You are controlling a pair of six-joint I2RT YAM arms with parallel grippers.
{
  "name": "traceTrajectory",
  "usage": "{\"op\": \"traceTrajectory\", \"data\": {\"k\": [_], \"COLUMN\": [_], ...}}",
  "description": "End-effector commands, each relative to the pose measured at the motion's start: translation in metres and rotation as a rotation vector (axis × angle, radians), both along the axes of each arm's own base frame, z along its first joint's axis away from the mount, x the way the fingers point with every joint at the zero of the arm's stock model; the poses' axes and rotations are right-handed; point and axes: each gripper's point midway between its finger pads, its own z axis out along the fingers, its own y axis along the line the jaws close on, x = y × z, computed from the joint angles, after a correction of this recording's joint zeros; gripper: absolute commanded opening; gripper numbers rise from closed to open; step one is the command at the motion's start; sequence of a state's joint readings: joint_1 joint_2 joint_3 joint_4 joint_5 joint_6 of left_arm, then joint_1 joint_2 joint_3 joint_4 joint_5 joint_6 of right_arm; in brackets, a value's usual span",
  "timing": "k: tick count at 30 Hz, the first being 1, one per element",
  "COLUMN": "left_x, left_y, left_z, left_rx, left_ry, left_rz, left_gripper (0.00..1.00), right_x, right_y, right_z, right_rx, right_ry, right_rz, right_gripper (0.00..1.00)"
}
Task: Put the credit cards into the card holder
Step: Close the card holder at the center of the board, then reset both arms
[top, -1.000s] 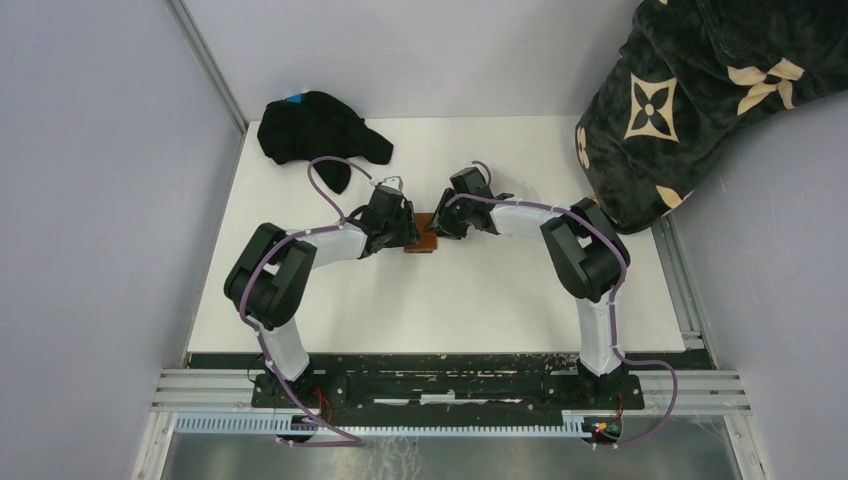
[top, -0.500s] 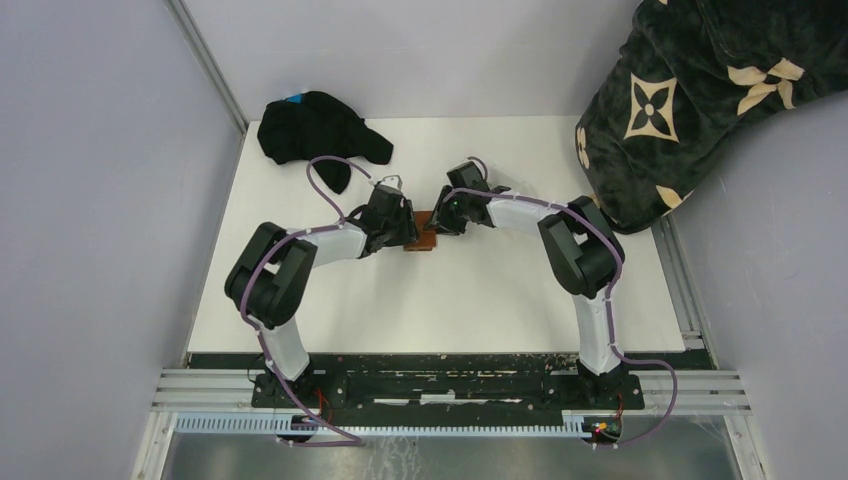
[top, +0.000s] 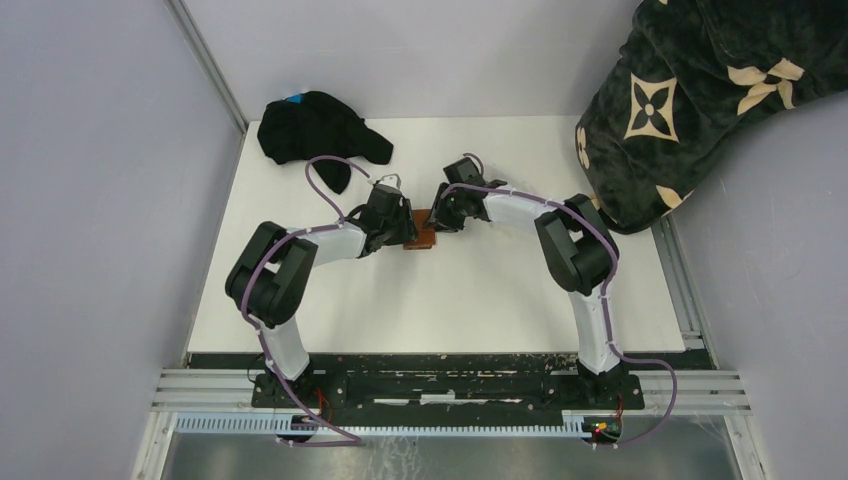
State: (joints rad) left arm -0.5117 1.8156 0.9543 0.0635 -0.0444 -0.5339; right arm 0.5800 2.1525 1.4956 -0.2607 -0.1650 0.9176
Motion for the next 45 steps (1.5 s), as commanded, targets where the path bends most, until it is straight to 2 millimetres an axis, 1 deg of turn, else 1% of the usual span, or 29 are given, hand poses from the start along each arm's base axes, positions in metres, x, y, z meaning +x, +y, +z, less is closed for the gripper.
{"op": "traceTrajectory", "data": {"k": [1, 4, 5, 8, 11, 14, 18, 23, 25, 26, 27, 28, 29, 30, 32, 35, 39, 41, 42, 45], "left_x": [-0.079, -0.069, -0.064, -0.045, -0.026, -0.011, -0.002, -0.002, -0.005, -0.006, -0.010, -0.011, -0.013, -0.015, -0.020, -0.025, -0.032, -0.037, -0.040, -0.047], "left_y": [0.031, 0.031, 0.030, 0.027, 0.025, 0.023, 0.022, 0.032, 0.037, 0.040, 0.045, 0.049, 0.054, 0.058, 0.068, 0.082, 0.103, 0.112, 0.116, 0.125], "left_z": [-0.081, -0.067, -0.060, -0.035, -0.008, 0.018, 0.054, 0.095, 0.115, 0.130, 0.138, 0.151, 0.157, 0.165, 0.169, 0.171, 0.172, 0.172, 0.167, 0.165], "left_rx": [0.158, 0.153, 0.151, 0.141, 0.137, 0.123, 0.102, 0.082, 0.061, 0.039, 0.030, 0.010, 0.000, -0.012, -0.011, 0.028, 0.066, 0.074, 0.086, 0.097], "left_ry": [0.318, 0.273, 0.251, 0.178, 0.104, 0.048, -0.028, -0.125, -0.182, -0.233, -0.265, -0.316, -0.354, -0.394, -0.438, -0.467, -0.509, -0.542, -0.554, -0.590], "left_rz": [-0.055, -0.033, -0.029, -0.008, 0.012, 0.024, 0.042, 0.080, 0.097, 0.108, 0.118, 0.135, 0.153, 0.168, 0.196, 0.226, 0.295, 0.320, 0.317, 0.335], "left_gripper": [0.52, 0.60, 0.63, 0.71, 0.74, 0.75, 0.76, 0.77, 0.77, 0.78, 0.78, 0.78, 0.78, 0.78, 0.78, 0.78, 0.79, 0.80, 0.80, 0.87], "right_x": [-0.029, -0.020, -0.016, -0.003, 0.008, 0.015, 0.016, 0.011, 0.005, 0.001, -0.003, -0.007, -0.012, -0.016, -0.023, -0.034, -0.053, -0.062, -0.065, -0.074], "right_y": [-0.001, 0.009, 0.013, 0.016, 0.016, 0.016, 0.011, -0.003, -0.014, -0.022, -0.030, -0.039, -0.052, -0.065, -0.094, -0.135, -0.175, -0.189, -0.194, -0.204], "right_z": [-0.049, -0.029, -0.021, 0.005, 0.031, 0.055, 0.085, 0.124, 0.140, 0.149, 0.149, 0.154, 0.161, 0.162, 0.164, 0.168, 0.172, 0.172, 0.173, 0.177], "right_rx": [-0.106, -0.037, -0.024, -0.027, -0.033, -0.039, -0.054, -0.089, -0.122, -0.147, -0.181, -0.210, -0.243, -0.287, -0.384, -0.532, -0.653, -0.688, -0.698, -0.701], "right_ry": [0.089, 0.011, -0.016, -0.095, -0.172, -0.222, -0.288, -0.375, -0.407, -0.425, -0.426, -0.437, -0.452, -0.457, -0.466, -0.459, -0.454, -0.458, -0.461, -0.468], "right_rz": [0.050, 0.064, 0.076, 0.110, 0.127, 0.153, 0.169, 0.182, 0.193, 0.196, 0.199, 0.197, 0.180, 0.154, 0.102, 0.021, -0.041, -0.062, -0.069, -0.088], "right_gripper": [0.38, 0.44, 0.45, 0.48, 0.50, 0.51, 0.52, 0.52, 0.52, 0.53, 0.52, 0.52, 0.54, 0.57, 0.62, 0.64, 0.70, 0.74, 0.76, 0.81]}}
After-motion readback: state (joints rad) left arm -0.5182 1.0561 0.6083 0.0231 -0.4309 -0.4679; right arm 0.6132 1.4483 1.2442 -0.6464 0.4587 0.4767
